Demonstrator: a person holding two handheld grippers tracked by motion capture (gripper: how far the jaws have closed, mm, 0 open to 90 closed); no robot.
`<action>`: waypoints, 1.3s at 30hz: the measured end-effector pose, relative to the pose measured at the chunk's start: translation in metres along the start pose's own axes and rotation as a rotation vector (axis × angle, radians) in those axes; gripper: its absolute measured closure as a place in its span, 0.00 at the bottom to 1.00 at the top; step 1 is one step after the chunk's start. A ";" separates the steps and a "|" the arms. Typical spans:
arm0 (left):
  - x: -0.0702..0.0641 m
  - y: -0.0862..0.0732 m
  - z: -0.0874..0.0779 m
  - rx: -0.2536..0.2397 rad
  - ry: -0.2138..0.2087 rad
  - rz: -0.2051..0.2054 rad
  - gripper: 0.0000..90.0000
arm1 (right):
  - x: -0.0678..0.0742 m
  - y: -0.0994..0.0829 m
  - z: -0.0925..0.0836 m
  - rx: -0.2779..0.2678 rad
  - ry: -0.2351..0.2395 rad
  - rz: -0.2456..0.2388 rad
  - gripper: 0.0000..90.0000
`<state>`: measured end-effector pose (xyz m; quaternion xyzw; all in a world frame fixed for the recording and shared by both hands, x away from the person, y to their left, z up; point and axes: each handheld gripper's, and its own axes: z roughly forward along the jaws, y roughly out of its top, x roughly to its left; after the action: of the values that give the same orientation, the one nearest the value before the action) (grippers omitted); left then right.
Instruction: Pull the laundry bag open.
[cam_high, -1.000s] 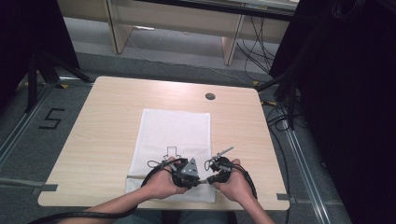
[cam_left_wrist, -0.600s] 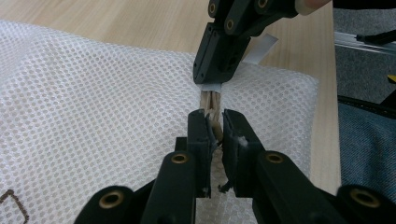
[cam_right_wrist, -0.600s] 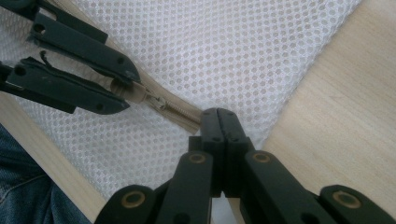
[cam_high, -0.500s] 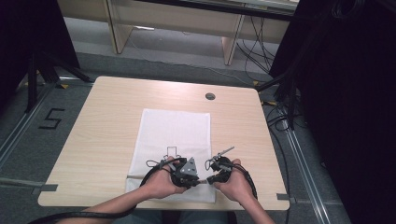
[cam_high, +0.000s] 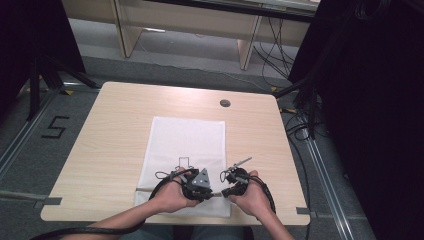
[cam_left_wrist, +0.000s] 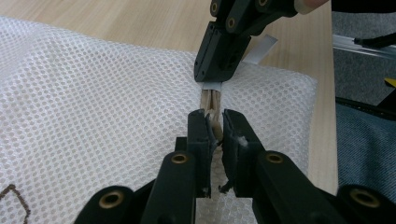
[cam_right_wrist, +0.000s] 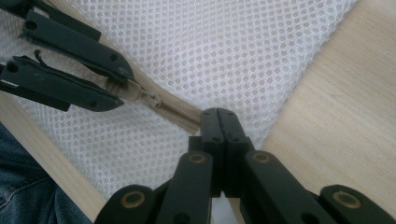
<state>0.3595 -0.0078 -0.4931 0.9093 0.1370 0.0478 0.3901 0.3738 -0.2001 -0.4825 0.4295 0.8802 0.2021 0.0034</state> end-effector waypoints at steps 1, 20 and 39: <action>0.000 0.000 0.000 0.001 0.000 -0.005 0.90 | 0.000 0.000 0.000 0.000 -0.001 0.001 1.00; 0.000 -0.001 -0.002 -0.002 -0.002 -0.015 0.90 | 0.000 -0.001 -0.001 0.002 0.002 0.017 1.00; 0.001 -0.002 -0.005 -0.006 -0.002 -0.017 0.90 | -0.001 -0.001 0.000 -0.004 0.005 0.017 1.00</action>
<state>0.3586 -0.0023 -0.4913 0.9069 0.1444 0.0439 0.3933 0.3731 -0.2013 -0.4827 0.4365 0.8760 0.2049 0.0001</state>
